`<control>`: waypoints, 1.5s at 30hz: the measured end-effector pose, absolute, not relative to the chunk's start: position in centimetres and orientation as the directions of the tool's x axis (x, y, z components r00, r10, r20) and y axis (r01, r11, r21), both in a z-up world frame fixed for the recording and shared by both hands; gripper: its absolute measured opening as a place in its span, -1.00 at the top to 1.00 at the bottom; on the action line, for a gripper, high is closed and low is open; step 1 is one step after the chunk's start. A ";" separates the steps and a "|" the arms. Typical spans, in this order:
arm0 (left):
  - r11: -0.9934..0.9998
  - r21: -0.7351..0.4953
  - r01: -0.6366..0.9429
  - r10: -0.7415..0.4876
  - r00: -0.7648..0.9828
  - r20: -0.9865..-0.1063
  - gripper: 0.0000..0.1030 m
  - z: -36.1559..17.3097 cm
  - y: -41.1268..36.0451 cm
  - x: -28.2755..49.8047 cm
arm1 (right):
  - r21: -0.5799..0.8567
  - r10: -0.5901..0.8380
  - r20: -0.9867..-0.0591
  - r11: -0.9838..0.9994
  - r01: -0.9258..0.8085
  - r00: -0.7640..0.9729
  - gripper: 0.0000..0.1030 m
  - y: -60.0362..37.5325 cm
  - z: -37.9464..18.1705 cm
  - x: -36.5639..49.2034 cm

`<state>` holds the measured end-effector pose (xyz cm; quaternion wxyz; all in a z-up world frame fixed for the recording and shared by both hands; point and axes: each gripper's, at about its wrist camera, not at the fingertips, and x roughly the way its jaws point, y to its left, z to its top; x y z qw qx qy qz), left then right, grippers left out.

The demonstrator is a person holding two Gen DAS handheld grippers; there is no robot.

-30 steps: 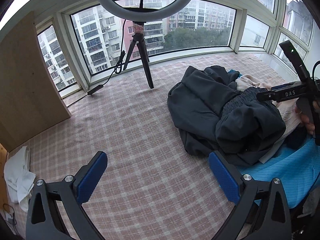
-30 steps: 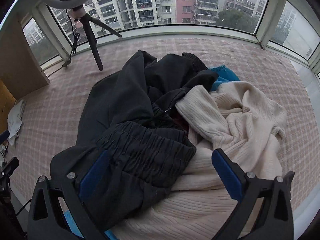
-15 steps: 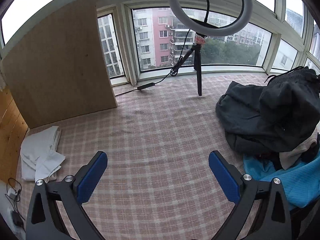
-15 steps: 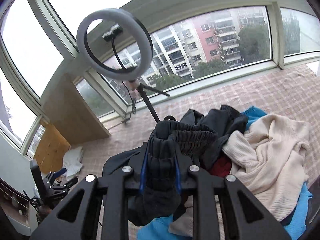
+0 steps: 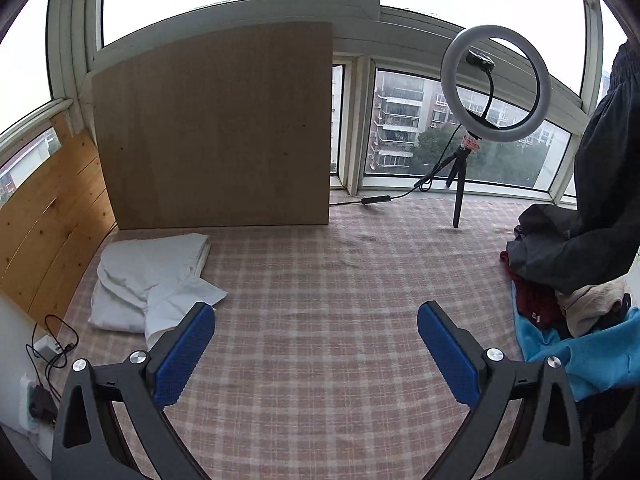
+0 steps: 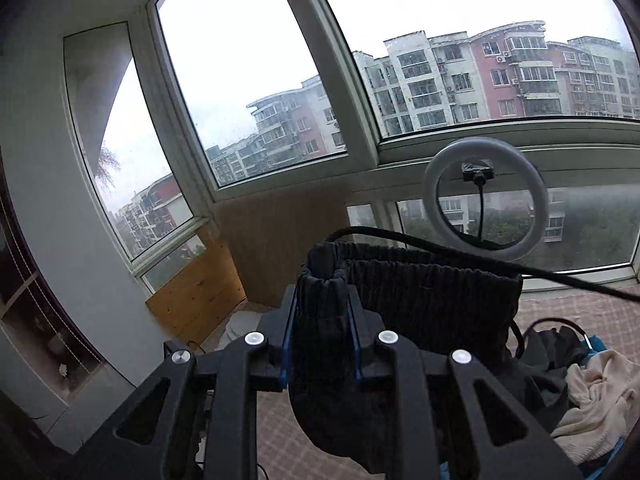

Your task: Fold clothes

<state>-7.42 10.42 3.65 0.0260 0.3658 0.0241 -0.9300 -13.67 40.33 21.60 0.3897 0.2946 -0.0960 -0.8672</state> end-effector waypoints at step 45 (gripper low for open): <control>-0.979 -0.164 -0.119 0.197 -0.386 -0.901 0.86 -9.3 9.7 -3.2 | 0.358 -0.393 -0.885 -0.917 0.174 -0.251 0.94 47.0 -12.0 -18.0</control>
